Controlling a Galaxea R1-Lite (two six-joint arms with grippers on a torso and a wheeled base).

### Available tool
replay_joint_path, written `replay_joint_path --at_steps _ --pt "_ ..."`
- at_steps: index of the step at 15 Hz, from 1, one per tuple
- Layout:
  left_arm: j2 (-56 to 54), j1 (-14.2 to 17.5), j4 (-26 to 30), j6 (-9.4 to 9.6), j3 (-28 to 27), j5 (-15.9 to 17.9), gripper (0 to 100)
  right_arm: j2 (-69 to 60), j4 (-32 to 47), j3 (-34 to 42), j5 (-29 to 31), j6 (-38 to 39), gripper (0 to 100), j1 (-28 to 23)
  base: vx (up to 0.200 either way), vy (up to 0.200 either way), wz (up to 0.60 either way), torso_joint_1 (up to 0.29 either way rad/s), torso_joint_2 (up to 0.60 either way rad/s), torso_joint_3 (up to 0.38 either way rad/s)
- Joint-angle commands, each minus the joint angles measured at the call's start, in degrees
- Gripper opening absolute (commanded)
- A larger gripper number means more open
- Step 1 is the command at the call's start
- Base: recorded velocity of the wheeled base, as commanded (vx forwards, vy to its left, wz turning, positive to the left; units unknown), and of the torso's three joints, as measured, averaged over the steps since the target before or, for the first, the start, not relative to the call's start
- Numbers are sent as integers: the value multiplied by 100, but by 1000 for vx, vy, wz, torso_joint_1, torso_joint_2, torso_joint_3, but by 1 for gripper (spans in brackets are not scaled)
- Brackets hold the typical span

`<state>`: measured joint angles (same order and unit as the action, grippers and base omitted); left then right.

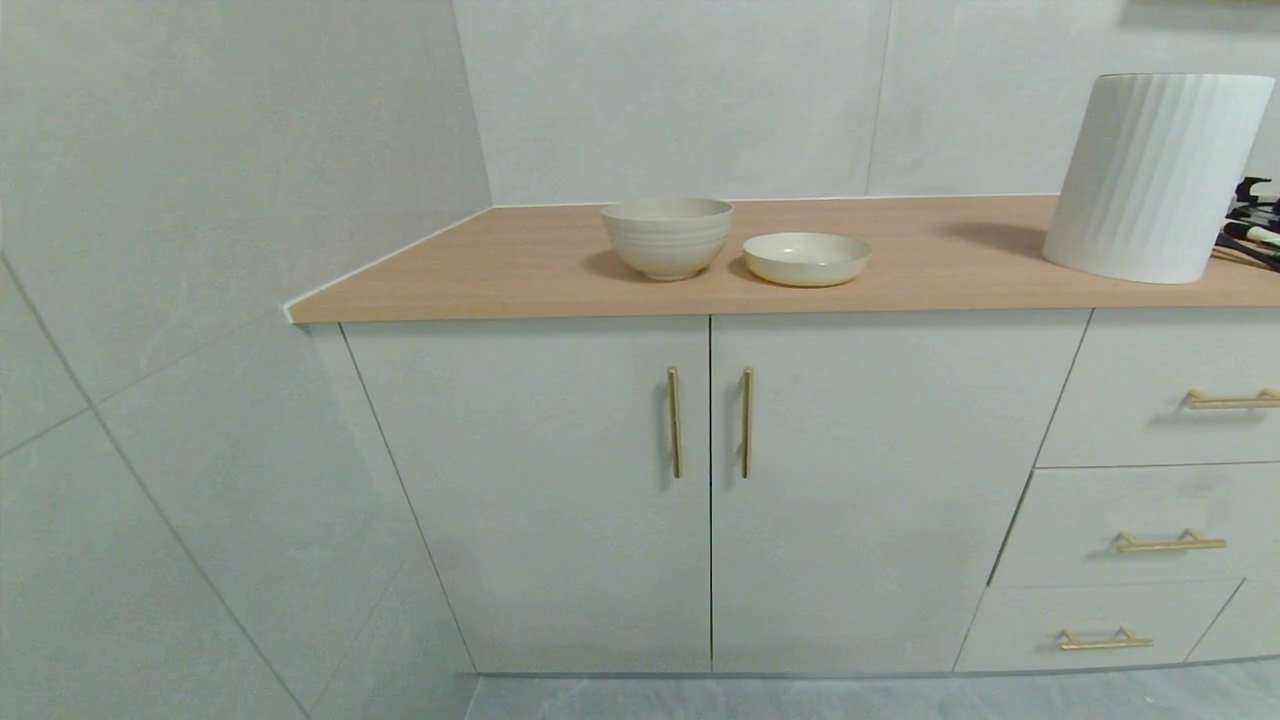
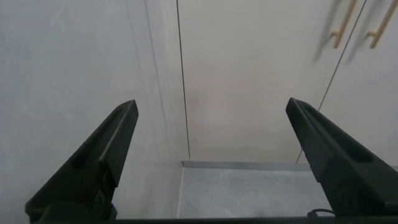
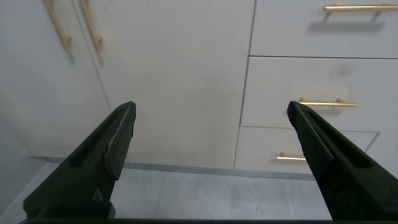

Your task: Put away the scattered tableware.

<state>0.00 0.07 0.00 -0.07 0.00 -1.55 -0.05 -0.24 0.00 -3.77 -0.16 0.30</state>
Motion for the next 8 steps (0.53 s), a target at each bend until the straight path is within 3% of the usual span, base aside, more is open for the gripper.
replay_joint_path --at_steps 1,8 --pt "0 1 0 -1 0 -3 100 5 -2 0 -1 -2 100 -4 200 0 0 -2 -2 2" --pt "0 1 0 -1 0 -3 100 5 -2 0 -1 -54 100 5 0 0 0 0 0 0"
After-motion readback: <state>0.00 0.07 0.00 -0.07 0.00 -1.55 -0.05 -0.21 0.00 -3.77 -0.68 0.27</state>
